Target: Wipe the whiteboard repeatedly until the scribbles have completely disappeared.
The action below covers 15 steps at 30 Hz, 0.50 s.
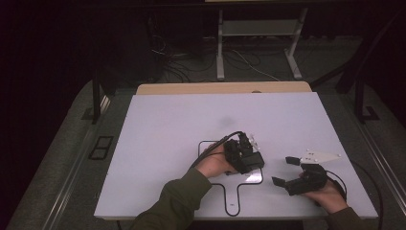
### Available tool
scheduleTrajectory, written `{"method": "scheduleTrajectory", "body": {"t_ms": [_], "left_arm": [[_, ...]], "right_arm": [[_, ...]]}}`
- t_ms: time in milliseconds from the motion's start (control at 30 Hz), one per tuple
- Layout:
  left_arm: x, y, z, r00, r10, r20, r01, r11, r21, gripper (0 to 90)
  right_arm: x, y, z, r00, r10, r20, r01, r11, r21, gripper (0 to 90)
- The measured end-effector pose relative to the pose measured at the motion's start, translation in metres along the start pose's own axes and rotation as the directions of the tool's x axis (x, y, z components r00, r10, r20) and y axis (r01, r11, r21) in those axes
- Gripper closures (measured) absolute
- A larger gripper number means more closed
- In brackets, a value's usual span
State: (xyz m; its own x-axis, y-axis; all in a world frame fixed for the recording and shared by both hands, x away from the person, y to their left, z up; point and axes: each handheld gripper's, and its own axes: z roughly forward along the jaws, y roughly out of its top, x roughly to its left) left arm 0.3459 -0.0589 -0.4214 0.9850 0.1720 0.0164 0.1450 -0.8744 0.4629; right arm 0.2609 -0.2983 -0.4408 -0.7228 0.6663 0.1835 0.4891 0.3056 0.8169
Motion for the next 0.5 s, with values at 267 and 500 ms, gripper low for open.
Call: {"method": "scheduleTrajectory", "body": {"t_ms": [267,500], "left_arm": [[-0.014,-0.002,-0.001,0.9999,-0.012,0.01,0.012,0.9999,0.008,39.5],[-0.002,0.001,-0.001,0.9992,-0.009,-0.04,0.01,0.9999,0.01,39.5]], "right_arm": [[0.0,0.0,0.0,1.0,-0.003,0.002,0.003,1.0,0.0,0.0],[0.0,0.0,0.0,1.0,-0.001,0.005,0.001,1.0,0.0,0.0]]}}
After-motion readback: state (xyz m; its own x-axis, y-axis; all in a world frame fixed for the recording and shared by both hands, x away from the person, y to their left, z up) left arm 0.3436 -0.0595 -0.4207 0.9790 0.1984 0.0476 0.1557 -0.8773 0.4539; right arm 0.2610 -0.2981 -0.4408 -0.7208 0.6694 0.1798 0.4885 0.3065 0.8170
